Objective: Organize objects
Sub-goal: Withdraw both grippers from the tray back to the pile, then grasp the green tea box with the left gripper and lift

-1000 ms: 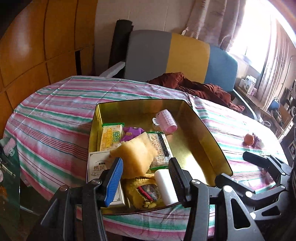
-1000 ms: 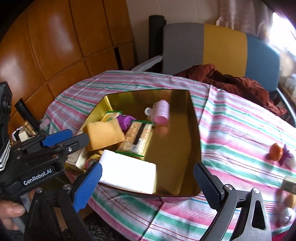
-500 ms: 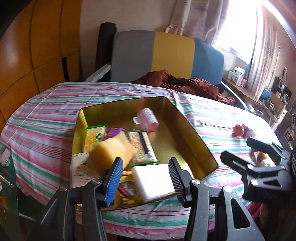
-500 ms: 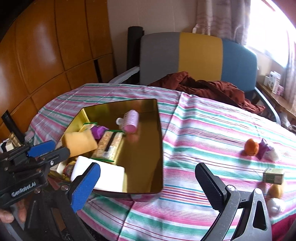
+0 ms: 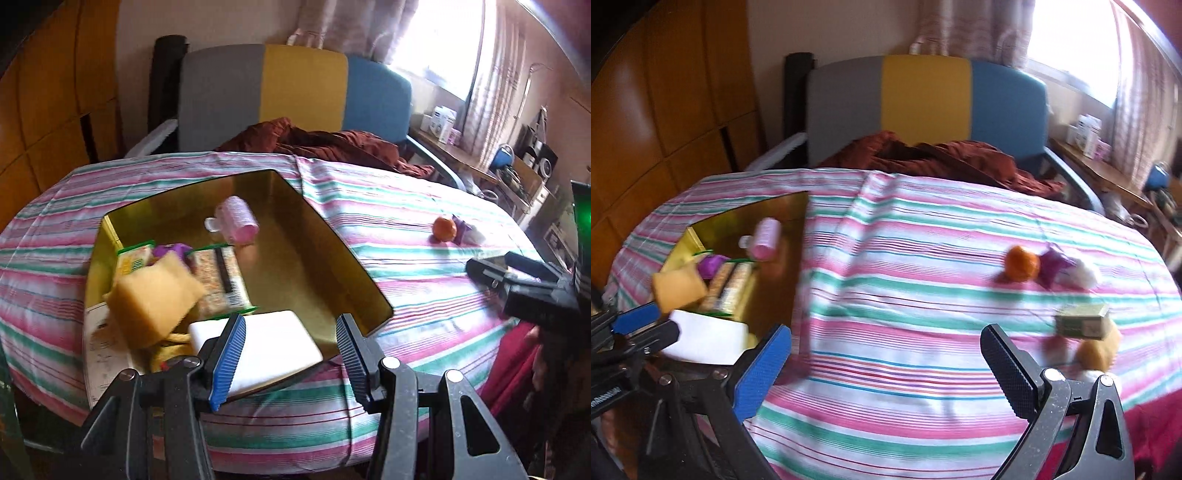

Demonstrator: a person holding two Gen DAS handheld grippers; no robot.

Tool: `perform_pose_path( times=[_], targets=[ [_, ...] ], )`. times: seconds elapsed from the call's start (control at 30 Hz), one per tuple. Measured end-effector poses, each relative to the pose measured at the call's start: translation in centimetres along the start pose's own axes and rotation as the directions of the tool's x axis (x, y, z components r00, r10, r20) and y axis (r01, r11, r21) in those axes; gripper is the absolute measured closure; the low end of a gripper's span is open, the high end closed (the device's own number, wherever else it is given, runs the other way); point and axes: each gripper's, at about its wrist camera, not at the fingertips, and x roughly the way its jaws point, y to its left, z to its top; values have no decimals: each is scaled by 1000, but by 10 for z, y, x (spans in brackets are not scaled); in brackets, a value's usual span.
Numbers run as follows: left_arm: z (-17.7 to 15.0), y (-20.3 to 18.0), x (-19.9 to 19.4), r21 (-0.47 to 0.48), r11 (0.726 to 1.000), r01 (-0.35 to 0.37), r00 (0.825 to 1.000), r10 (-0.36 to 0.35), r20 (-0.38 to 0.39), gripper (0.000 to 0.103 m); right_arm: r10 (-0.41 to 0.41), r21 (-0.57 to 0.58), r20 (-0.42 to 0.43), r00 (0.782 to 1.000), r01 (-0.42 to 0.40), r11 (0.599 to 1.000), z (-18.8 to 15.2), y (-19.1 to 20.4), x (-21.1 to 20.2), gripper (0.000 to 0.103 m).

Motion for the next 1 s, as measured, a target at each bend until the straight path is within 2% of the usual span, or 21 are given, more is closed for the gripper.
perform_pose_path(
  times=[0.17,0.27,0.37,0.57,0.67,0.73,0.83,0.9,0.93,0.97,1.0],
  targets=[
    [7,-24,4,61,995,78,997,-78,-10,51,-100,80,-5,995,101,992,0,-57,-10,0],
    [9,-44,11,109,987,116,993,-114,-28,51,-176,154,-6,984,175,972,2,-101,-21,0],
    [10,-65,20,147,976,163,986,-155,-60,51,-261,227,-23,965,260,939,4,-145,-31,0],
    [15,-104,40,198,948,248,965,-225,-132,51,-368,345,-90,925,376,860,-4,-219,-43,0],
    [18,-121,49,214,935,282,954,-251,-161,42,-357,420,-124,926,375,826,-13,-248,-43,0],
    [22,-133,58,210,927,311,943,-274,-190,41,-346,459,-142,927,372,807,-17,-259,-41,0],
    [28,-150,71,185,915,358,921,-315,-228,40,-288,543,-146,946,320,776,-23,-276,-37,0],
    [32,-165,80,184,906,382,911,-334,-243,34,-264,578,-144,954,297,760,-26,-282,-35,0],
    [35,-171,84,172,897,407,898,-359,-255,25,-247,601,-140,959,281,748,-29,-285,-33,0],
    [39,-178,90,146,883,446,877,-397,-272,18,-237,617,-137,962,269,739,-31,-288,-33,0],
    [42,-183,94,128,874,468,863,-421,-278,18,-225,633,-131,966,256,731,-32,-290,-32,0]
  ],
)
